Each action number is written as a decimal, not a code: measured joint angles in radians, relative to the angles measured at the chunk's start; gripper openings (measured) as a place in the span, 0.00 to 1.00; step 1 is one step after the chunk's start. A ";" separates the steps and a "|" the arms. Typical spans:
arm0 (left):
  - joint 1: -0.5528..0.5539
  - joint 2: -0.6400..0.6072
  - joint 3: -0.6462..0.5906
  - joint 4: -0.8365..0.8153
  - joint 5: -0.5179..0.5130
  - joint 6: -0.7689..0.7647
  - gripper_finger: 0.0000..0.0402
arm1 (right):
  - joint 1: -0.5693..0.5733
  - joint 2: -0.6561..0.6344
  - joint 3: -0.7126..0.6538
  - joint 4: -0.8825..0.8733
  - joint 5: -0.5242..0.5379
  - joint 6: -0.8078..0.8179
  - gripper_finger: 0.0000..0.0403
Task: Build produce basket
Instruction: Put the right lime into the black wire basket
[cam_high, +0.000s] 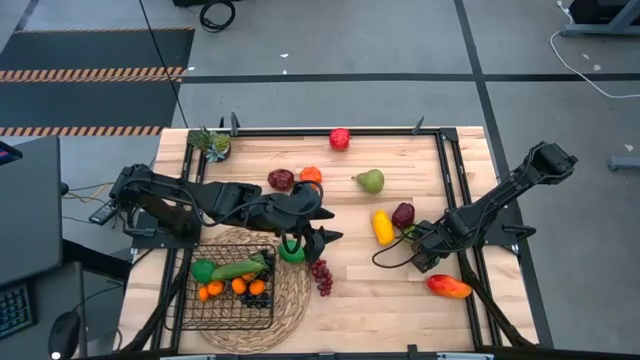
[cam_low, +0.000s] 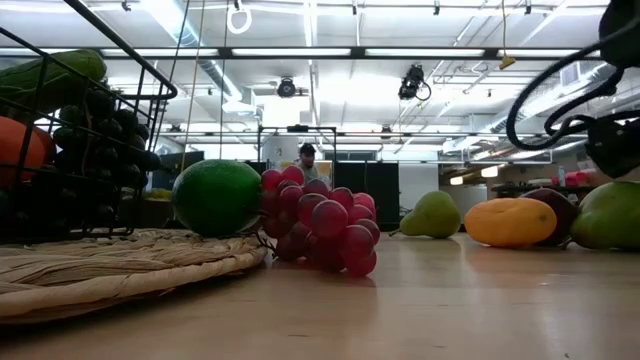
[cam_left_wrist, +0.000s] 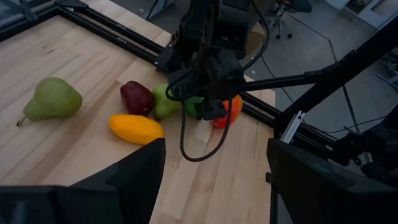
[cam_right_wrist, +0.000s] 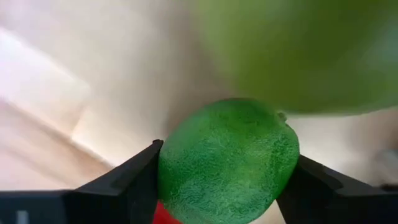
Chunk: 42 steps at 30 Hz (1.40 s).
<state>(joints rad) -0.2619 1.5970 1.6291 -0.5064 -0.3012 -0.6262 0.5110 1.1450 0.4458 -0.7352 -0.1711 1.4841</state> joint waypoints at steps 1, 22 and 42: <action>0.000 0.000 0.000 0.000 0.000 0.000 0.71 | 0.000 0.000 0.000 0.018 -0.010 0.000 0.64; -0.001 0.000 0.000 0.014 0.000 0.178 0.71 | -0.081 0.000 0.208 0.788 0.447 -0.035 0.61; -0.009 0.000 0.000 0.061 -0.093 0.413 0.71 | -0.219 0.000 0.209 1.361 0.447 -0.074 0.61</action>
<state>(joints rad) -0.2706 1.5974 1.6291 -0.4456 -0.3940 -0.2129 0.2920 1.1450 0.6544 0.6262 0.2761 1.4105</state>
